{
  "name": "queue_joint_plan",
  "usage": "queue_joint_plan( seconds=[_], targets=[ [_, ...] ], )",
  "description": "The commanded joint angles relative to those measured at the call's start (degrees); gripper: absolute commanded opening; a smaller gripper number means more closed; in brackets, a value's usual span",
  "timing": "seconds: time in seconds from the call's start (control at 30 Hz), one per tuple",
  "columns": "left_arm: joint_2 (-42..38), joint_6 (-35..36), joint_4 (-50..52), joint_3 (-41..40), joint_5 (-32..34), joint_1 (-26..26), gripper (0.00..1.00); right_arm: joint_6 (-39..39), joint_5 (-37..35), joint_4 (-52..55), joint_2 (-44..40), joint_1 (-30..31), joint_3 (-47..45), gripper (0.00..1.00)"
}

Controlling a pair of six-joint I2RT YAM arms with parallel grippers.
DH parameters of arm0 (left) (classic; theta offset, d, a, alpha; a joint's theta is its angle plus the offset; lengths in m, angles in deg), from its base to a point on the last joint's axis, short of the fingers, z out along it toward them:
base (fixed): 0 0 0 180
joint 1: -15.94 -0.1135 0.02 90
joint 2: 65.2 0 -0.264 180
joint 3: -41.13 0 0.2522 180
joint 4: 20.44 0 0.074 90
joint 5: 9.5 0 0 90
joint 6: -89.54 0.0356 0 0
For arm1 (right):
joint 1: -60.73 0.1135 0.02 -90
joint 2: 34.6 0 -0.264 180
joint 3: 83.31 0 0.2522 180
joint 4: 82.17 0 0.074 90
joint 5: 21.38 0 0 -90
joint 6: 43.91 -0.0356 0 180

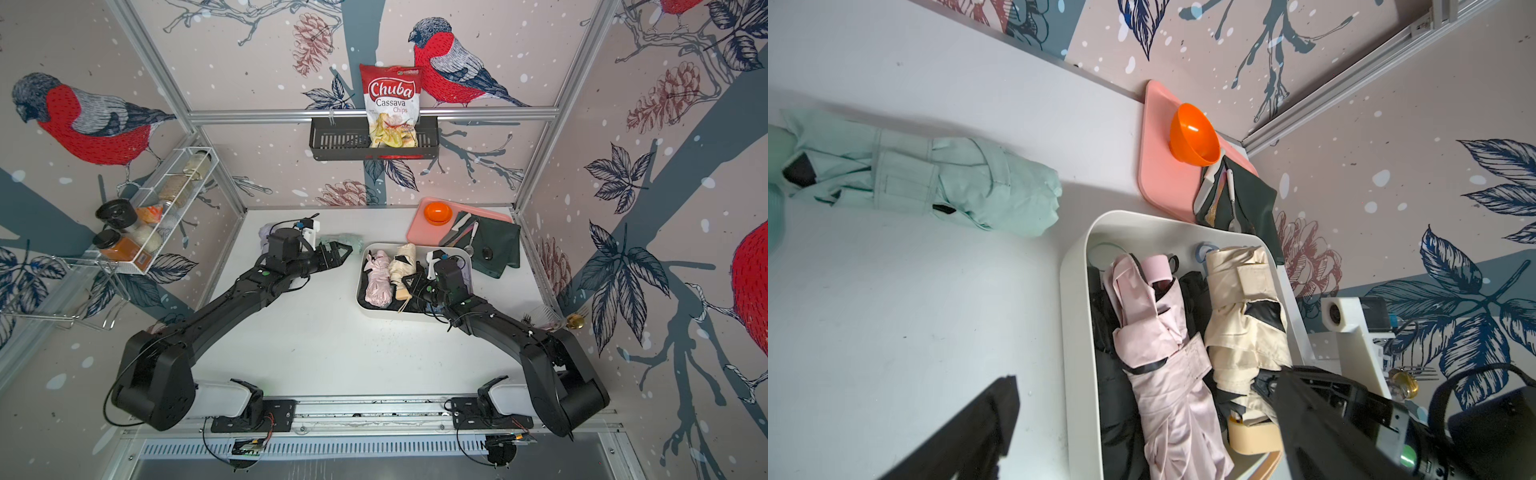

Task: Put the umbrella into the storage box
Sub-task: Place the umbrella in the storage box.

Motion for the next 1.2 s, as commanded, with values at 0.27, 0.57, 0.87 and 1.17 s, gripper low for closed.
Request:
queue_joint_plan(
  seconds=[0.27,0.57,0.87,1.17],
  targets=[
    [3.1,-0.7,-5.8,0.6,-2.0,0.0,0.99,-2.3,2.6,-10.9,6.2,0.2,-0.3,0.2],
    [3.8,-0.6,-5.6,0.6,-1.8,-0.1,0.99,-1.9,3.0,-5.8,8.9,-0.4,1.7,0.44],
    [3.8,-0.7,-5.5,0.6,-1.4,-0.1,0.99,4.4,-3.2,10.7,4.4,-0.4,6.0,0.71],
    [4.3,-0.5,-5.3,1.0,-1.4,-0.1,0.99,6.8,-10.3,18.6,-0.4,2.7,7.0,0.62]
  ],
)
